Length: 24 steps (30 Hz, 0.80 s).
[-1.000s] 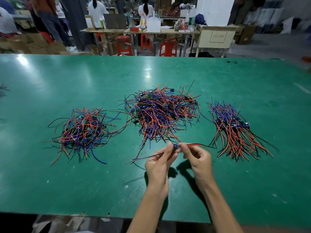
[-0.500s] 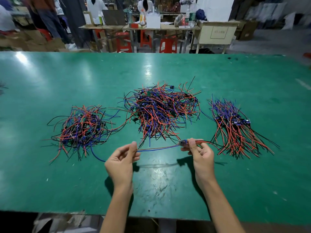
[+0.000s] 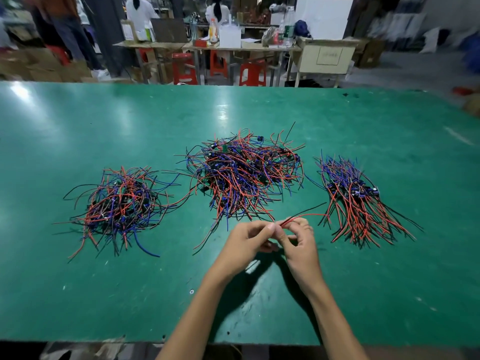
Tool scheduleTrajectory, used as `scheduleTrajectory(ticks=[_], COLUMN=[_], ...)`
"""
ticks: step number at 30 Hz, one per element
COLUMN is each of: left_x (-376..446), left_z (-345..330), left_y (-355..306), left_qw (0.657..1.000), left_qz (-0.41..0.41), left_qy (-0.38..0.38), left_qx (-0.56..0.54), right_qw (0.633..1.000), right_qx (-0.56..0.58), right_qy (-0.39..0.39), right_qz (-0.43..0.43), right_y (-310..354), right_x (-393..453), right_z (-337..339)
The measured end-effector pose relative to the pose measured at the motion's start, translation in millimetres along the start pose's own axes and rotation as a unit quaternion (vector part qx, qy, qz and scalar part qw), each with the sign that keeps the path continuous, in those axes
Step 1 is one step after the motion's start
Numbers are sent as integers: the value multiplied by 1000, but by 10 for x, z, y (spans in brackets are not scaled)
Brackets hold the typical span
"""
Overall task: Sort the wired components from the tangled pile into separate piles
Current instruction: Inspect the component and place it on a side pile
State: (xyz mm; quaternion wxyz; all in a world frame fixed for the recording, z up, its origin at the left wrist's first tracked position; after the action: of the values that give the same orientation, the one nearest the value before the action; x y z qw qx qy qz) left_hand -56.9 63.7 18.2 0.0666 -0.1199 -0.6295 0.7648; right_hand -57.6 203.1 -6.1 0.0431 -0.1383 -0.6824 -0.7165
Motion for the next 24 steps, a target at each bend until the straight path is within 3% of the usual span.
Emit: scheduleTrajectory(ticks=[4,9,15,24], left_x=[-20,12,-17,-53], left_z=[-46,-23,-40,-36], left_y=[46,109,177,229], left_qw=[999,999,996,998], left_qz=[-22,21,-1,-2], left_qy=[23,-46,-80,-68], left_qx=[-37,4,28,6], right_qw=[998,999,998,998], right_qx=[46,-48,-30,15], right_qy=[-15,19,62,19], right_qz=[-27,13,-5,-60], right_y=[36,68,30,-53], right_x=[-17,-25,-29,-46], right_z=[-17,-64,-135,-85])
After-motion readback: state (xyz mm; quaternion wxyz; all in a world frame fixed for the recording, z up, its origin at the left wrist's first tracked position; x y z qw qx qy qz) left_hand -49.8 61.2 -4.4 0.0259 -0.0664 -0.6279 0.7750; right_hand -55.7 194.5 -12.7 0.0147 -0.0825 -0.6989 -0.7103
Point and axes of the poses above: each hand's wrist, its own x-axis towards the middle knuckle, its own z-axis out of the back of the hand, y = z × x, the point moved 4 cm from there along x, towards the middle knuckle, and after that the axes turned 13 degrees about x, right-handed, at the moved point
